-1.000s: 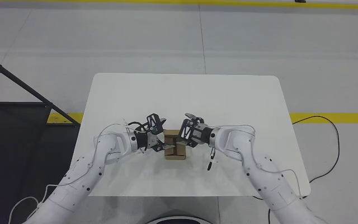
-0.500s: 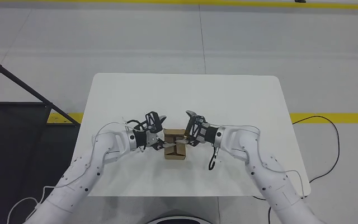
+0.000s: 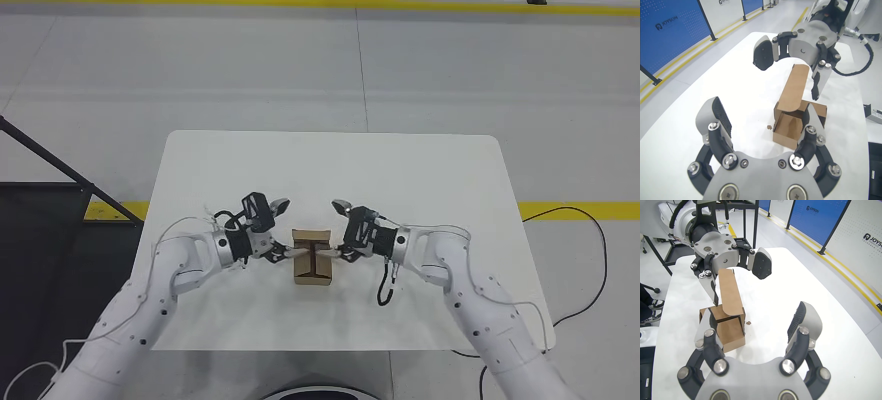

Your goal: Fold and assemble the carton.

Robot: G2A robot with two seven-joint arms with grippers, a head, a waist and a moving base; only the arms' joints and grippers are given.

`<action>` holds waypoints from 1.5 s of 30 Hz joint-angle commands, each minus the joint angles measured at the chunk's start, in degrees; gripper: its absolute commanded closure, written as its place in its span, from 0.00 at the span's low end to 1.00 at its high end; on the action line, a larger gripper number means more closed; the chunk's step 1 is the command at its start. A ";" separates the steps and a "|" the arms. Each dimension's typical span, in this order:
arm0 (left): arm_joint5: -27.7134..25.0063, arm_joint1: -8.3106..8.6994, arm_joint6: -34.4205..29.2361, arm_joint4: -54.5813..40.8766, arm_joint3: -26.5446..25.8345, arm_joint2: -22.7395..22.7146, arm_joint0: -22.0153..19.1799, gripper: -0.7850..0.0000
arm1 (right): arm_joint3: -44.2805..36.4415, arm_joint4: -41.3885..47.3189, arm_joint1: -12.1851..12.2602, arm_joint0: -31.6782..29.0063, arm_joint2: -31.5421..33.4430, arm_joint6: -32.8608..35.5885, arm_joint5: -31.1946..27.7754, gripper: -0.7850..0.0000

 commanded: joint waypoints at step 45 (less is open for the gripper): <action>0.83 0.83 9.65 3.06 -4.77 -6.39 5.45 0.00 | -4.44 -16.51 0.85 -2.83 -2.44 -6.26 5.44 1.00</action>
